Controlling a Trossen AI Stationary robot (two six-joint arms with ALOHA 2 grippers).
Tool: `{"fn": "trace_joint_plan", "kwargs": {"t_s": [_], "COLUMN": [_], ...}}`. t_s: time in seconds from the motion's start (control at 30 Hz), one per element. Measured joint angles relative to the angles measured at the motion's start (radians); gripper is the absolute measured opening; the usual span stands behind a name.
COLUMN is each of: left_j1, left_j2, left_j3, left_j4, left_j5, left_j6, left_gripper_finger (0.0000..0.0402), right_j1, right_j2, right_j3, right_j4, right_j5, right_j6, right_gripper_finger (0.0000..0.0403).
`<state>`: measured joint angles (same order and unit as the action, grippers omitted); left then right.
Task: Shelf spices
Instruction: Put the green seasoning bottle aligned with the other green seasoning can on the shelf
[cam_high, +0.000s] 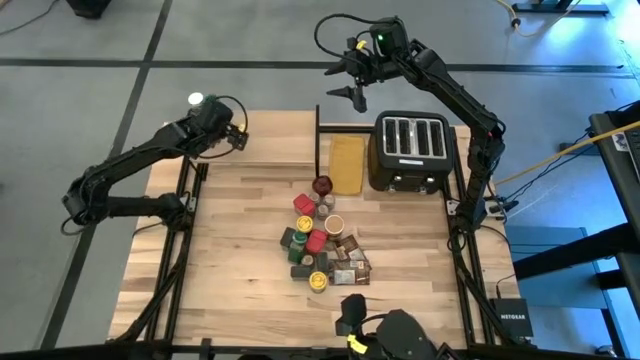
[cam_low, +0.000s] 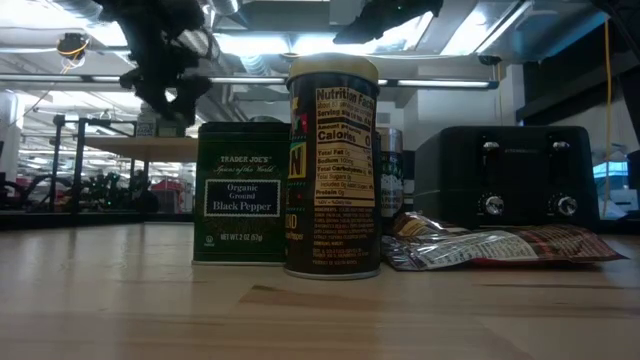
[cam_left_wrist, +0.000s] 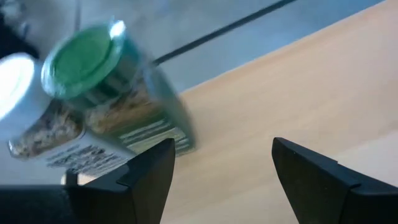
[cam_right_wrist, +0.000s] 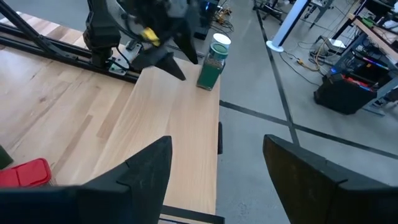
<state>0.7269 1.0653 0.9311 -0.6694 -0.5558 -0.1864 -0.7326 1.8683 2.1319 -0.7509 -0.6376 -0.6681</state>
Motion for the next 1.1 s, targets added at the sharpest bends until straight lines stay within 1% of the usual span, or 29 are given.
{"fn": "trace_joint_plan", "kwargs": {"t_s": [0.1, 0.2, 0.27, 0.43, 0.53, 0.6, 0.67, 0.73, 0.87, 1.0, 1.1], "left_j1": [-0.057, -0.111, -0.145, -0.229, -0.295, -0.349, -0.405, -0.457, -0.553, -0.653, -0.732], "left_j2": [-0.051, -0.098, -0.11, -0.094, -0.076, -0.059, -0.043, -0.031, 0.001, 0.039, 0.072], "left_j3": [0.007, 0.008, 0.008, 0.008, 0.007, 0.007, 0.007, 0.007, 0.007, 0.007, 0.007], "left_j4": [0.015, 0.035, 0.037, 0.035, 0.041, 0.064, 0.072, 0.083, 0.087, 0.093, 0.135], "left_j5": [0.02, 0.083, 0.133, 0.247, 0.326, 0.357, 0.36, 0.359, 0.359, 0.359, 0.359], "left_j6": [0.018, 0.066, 0.09, 0.125, 0.197, 0.213, 0.212, 0.195, 0.141, 0.09, 0.066], "left_gripper_finger": [0.0263, 0.0263, 0.0263, 0.0263, 0.0263, 0.0263, 0.0263, 0.0263, 0.0263, 0.0263, 0.0263], "right_j1": [0.0, 0.018, 0.03, 0.099, 0.149, 0.186, 0.218, 0.241, 0.271, 0.311, 0.361], "right_j2": [-0.004, -0.011, -0.023, -0.04, -0.04, -0.04, -0.04, -0.04, -0.04, -0.04, -0.04], "right_j3": [0.0, 0.001, 0.001, 0.002, 0.002, 0.002, 0.002, 0.002, 0.002, 0.001, 0.001], "right_j4": [-0.022, -0.075, -0.144, -0.308, -0.403, -0.432, -0.446, -0.47, -0.493, -0.512, -0.523], "right_j5": [0.023, 0.053, 0.064, 0.078, 0.085, 0.12, 0.155, 0.163, 0.119, 0.11, 0.126], "right_j6": [0.013, 0.015, 0.016, -0.002, -0.017, -0.02, -0.019, -0.019, 0.007, 0.07, 0.126], "right_gripper_finger": [0.0259, 0.0259, 0.0259, 0.0259, 0.0259, 0.0259, 0.0259, 0.0259, 0.0259, 0.0259, 0.0259]}}
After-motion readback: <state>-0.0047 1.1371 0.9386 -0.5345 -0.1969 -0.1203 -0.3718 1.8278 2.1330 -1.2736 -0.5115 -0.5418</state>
